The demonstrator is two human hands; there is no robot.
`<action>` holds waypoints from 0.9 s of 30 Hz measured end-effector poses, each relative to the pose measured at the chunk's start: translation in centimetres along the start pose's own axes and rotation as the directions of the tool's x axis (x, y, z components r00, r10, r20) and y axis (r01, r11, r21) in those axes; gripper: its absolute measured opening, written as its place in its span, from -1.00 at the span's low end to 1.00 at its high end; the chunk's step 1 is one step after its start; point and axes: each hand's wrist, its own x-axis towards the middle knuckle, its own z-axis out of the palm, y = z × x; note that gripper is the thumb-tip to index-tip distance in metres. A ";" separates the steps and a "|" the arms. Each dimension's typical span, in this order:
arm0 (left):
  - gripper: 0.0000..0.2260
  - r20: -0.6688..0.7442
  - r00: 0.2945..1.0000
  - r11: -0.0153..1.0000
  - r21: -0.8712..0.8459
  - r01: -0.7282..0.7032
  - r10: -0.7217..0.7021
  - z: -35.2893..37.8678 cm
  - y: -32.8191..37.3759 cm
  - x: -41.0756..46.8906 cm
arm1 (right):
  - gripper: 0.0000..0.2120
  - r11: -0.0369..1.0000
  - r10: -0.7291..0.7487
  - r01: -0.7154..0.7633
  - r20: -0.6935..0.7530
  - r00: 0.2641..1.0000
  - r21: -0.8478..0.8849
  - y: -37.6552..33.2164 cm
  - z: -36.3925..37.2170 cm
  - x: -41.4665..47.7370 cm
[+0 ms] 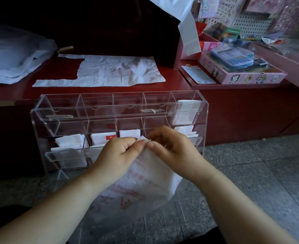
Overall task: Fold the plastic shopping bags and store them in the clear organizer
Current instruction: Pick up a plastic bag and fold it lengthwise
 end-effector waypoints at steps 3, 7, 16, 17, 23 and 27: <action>-0.47 0.027 0.997 0.997 -0.022 0.073 -0.073 0.0 -0.1 0.2 | -0.76 0.999 0.034 -0.034 0.017 0.999 0.028 0.4 0.0 0.1; -0.51 0.215 0.951 0.975 0.026 0.222 -0.222 -0.1 -0.7 0.2 | -0.67 0.995 0.096 -0.090 -0.134 0.986 0.049 0.7 -0.9 0.3; -0.67 0.319 0.871 0.919 0.007 0.393 -0.375 -2.9 -2.0 1.0 | -0.90 0.963 0.267 -0.251 -0.514 0.815 0.101 4.0 -6.9 0.5; -0.71 0.294 0.883 0.925 0.011 0.380 -0.366 -3.2 -2.0 1.2 | -0.91 0.962 0.266 -0.256 -0.536 0.801 0.094 4.2 -7.3 0.5; -0.66 0.246 0.894 0.924 0.015 0.383 -0.375 -4.8 -2.9 2.0 | -0.94 0.947 0.289 -0.306 -0.673 0.681 0.097 5.6 -9.4 0.1; -0.76 0.170 0.895 0.904 -0.046 0.425 -0.412 -5.2 -3.6 1.9 | -0.94 0.925 0.327 -0.368 -0.678 0.658 0.089 6.1 -9.4 0.0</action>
